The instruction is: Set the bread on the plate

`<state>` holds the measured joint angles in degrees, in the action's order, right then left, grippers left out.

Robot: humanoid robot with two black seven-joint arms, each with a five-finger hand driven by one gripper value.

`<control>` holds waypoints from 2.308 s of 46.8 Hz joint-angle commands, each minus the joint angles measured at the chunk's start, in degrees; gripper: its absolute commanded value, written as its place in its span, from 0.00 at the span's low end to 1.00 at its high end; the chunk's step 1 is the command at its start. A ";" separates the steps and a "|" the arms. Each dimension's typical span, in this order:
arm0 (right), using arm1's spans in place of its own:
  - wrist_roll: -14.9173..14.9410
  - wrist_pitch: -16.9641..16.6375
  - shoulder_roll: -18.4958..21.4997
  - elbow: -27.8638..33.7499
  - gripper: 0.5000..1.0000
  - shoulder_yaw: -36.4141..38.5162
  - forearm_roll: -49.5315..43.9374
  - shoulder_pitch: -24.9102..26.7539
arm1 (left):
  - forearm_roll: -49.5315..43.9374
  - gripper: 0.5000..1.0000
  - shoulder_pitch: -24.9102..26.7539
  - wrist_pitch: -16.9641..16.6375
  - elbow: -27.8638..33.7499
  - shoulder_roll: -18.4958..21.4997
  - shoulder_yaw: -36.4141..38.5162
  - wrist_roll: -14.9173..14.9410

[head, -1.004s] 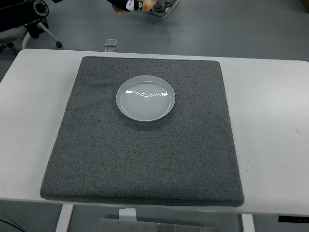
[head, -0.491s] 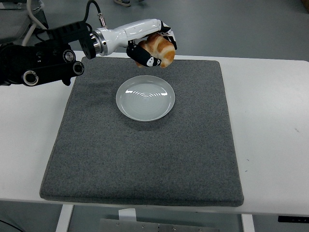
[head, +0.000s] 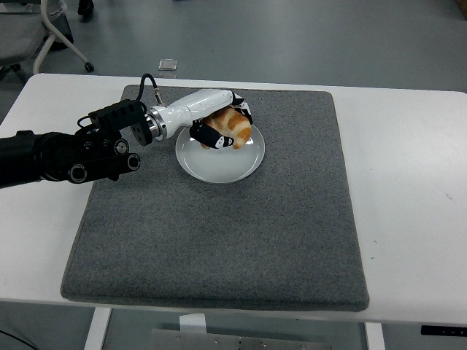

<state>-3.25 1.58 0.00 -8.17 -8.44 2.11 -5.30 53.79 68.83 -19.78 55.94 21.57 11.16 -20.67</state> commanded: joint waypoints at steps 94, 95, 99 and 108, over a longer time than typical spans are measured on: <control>0.00 0.00 0.00 0.00 0.86 0.00 0.00 -0.07 | -1.67 0.68 -6.52 -3.16 -10.06 -5.83 -1.58 -0.52; 0.00 0.00 0.00 0.08 0.86 0.00 0.00 -0.07 | -1.58 0.68 -6.52 -3.07 -10.06 -5.83 -2.02 -0.52; 0.00 0.00 0.00 0.00 0.86 0.00 0.00 -0.07 | -1.58 0.69 -6.43 -3.07 -10.06 -5.83 -3.07 -0.52; 0.00 0.00 0.00 0.00 0.86 0.09 0.00 -0.06 | -1.93 0.70 -5.46 -3.07 -9.97 -5.92 -4.39 -0.52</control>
<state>-3.25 1.58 0.00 -8.15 -8.40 2.11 -5.30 52.14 63.11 -22.85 45.95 15.65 7.72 -21.19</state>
